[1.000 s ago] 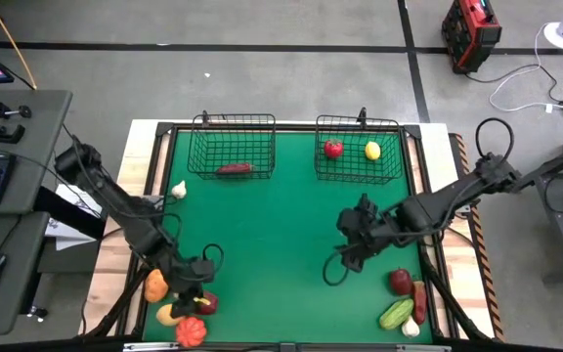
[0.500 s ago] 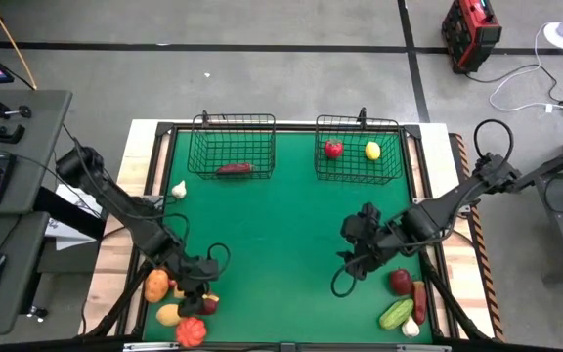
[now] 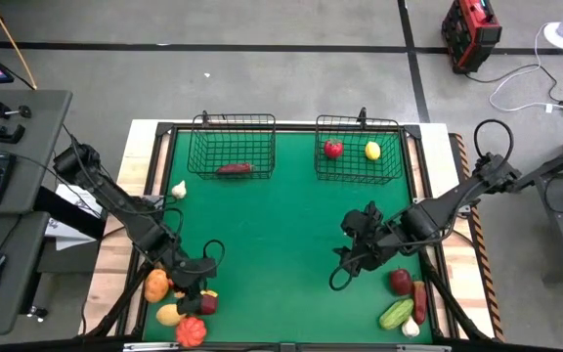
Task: Sort produce into baskets
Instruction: Put the left red apple in the right black wire basket, then put the left red apple into the right wire basket
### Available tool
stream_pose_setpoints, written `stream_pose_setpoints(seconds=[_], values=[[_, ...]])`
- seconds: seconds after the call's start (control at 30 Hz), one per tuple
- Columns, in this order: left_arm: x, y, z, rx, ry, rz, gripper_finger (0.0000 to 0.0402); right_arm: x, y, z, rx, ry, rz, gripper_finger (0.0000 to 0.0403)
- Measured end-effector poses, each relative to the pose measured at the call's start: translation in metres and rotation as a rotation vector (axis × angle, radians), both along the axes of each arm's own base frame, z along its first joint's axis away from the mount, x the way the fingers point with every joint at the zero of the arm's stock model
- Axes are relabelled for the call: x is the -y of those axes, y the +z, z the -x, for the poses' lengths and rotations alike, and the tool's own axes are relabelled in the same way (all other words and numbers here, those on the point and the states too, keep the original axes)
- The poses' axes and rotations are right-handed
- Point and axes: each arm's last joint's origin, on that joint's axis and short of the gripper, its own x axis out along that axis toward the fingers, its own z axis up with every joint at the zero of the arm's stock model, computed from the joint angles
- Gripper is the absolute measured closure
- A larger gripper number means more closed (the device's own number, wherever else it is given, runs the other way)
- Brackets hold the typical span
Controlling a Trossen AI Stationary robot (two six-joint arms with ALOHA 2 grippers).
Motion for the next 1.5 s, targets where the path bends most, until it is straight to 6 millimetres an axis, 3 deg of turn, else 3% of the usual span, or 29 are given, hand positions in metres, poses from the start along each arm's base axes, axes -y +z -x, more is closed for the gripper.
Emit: stream_pose_setpoints(seconds=[0.27,0.53,0.67,0.83,1.2,1.5], values=[[-0.005,0.006,0.002,-0.024,-0.034,-0.098,0.0144,-0.001,0.003,-0.003,0.055,-0.018,0.007,0.0093],[0.004,0.048,0.009,0.177,-0.109,-0.560,0.0144,0.003,0.003,-0.006,0.066,-0.042,0.020,0.0093],[0.021,0.033,0.012,0.201,-0.312,-0.697,0.0144,0.008,0.003,-0.008,0.065,-0.058,0.023,0.0093],[0.043,0.005,0.011,0.141,-0.474,-0.735,0.0144,0.011,0.003,-0.010,0.055,-0.046,0.029,0.0093],[0.056,-0.037,0.003,-0.038,-0.503,-0.768,0.0144,0.011,0.002,-0.008,0.038,-0.026,0.056,0.0093],[0.059,-0.034,-0.001,0.011,-0.474,-0.746,0.0144,0.012,0.001,-0.007,0.016,-0.025,0.070,0.0093]])
